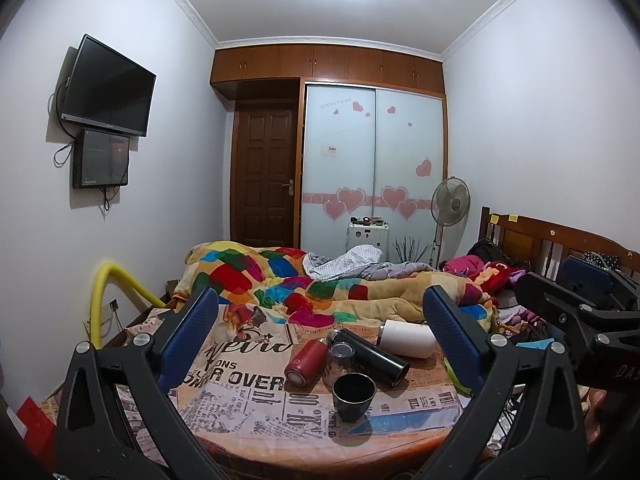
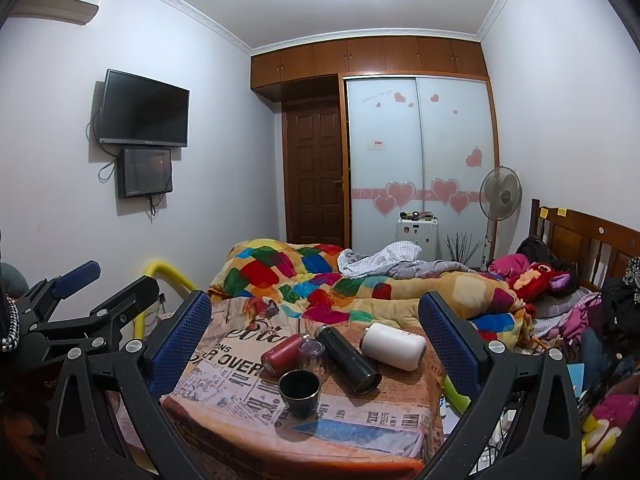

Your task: Flip cup upright

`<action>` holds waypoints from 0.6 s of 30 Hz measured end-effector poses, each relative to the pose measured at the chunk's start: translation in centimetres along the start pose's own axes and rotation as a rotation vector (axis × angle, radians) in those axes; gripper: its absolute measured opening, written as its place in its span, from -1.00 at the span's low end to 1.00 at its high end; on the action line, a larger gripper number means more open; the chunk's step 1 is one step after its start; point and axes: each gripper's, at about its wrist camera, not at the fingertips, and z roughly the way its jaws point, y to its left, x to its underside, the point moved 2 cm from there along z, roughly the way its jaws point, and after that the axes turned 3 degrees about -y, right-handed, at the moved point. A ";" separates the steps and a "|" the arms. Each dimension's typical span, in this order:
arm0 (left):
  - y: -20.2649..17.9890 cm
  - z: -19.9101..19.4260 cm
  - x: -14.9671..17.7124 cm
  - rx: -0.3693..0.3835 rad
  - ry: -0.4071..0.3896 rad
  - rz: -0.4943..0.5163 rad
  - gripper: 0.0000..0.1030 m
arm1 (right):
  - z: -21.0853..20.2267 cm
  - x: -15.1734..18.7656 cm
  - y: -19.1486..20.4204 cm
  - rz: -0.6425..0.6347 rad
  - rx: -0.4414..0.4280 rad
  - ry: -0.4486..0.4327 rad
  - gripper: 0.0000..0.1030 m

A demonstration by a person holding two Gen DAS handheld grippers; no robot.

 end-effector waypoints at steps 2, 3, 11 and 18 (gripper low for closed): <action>0.1 0.0 0.1 0.000 0.002 -0.001 0.99 | -0.1 0.0 -0.1 0.001 -0.002 0.001 1.00; 0.0 0.0 0.1 0.001 0.003 -0.002 0.99 | -0.1 0.0 -0.1 0.000 0.000 0.001 1.00; 0.1 0.1 0.1 0.005 0.008 -0.003 0.99 | 0.0 0.0 0.0 0.000 -0.001 0.003 1.00; 0.3 0.1 0.2 0.014 0.014 -0.012 0.99 | 0.0 0.0 -0.1 -0.001 -0.001 0.004 1.00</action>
